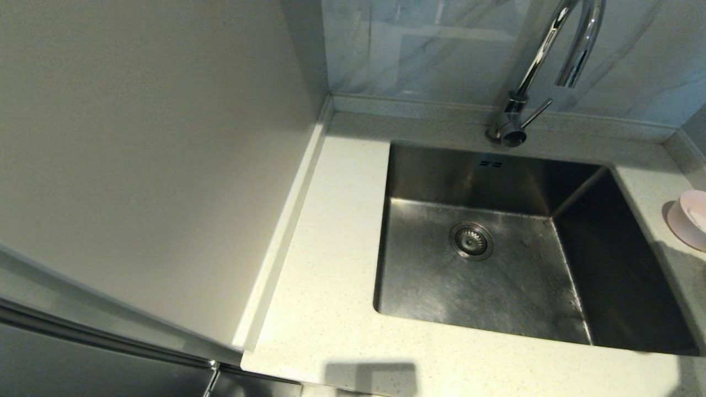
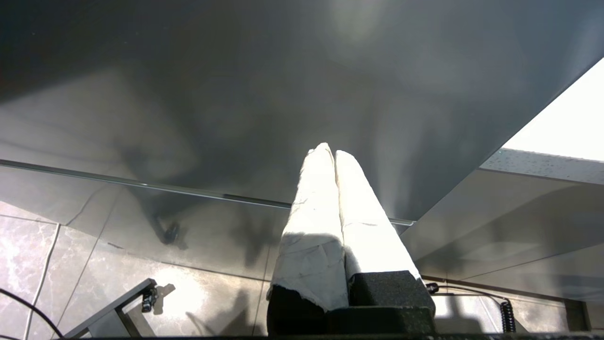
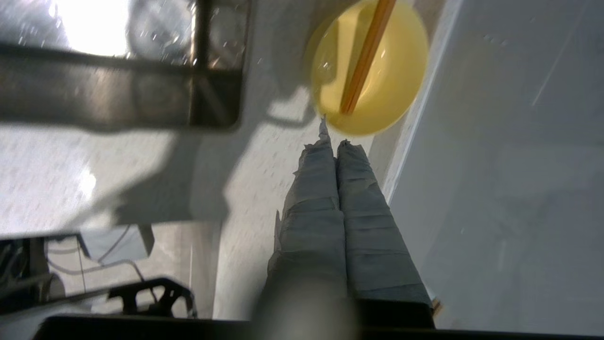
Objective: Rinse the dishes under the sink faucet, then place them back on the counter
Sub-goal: Put the chopsticks into the sink
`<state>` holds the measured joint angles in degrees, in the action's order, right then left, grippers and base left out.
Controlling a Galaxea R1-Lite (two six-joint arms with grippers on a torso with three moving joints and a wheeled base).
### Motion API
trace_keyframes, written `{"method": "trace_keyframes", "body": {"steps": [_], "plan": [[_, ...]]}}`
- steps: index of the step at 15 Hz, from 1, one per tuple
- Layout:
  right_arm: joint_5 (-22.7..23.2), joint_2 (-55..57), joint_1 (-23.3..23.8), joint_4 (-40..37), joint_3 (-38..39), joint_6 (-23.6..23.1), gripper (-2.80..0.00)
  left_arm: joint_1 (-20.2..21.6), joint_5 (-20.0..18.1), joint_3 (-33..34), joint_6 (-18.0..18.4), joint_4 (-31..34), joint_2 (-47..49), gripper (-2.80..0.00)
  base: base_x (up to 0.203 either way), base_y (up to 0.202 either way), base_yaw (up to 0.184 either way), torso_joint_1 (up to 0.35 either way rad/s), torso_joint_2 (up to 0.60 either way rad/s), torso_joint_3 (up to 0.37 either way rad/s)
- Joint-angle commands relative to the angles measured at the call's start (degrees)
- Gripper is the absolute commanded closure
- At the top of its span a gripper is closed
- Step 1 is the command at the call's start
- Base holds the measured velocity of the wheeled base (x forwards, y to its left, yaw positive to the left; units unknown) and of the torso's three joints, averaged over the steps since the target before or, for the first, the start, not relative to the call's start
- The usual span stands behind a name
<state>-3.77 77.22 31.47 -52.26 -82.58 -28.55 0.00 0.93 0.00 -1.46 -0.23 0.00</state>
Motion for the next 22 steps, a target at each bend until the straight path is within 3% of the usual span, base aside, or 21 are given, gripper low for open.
{"method": "trace_keyframes", "body": {"steps": [1,5,10,22], "plan": [[0.9,4.0,1.6,2.2,-0.2,-0.2,-2.80,0.0,0.0,0.0,0.0,0.0,-0.2,0.00,0.000,0.000,0.000,0.000,0.00,0.000],[2.5,9.2,4.6,7.4,-0.6,-0.6,-2.80,0.0,0.0,0.0,0.0,0.0,-0.2,0.00,0.000,0.000,0.000,0.000,0.00,0.000],[6.3,15.5,8.9,12.4,-0.9,-6.4,-2.80,0.0,0.0,0.0,0.0,0.0,-0.2,0.00,0.000,0.000,0.000,0.000,0.00,0.000],[9.4,23.7,9.2,12.5,-6.5,-7.0,-2.80,0.0,0.0,0.0,0.0,0.0,-0.2,0.00,0.000,0.000,0.000,0.000,0.00,0.000]]}}
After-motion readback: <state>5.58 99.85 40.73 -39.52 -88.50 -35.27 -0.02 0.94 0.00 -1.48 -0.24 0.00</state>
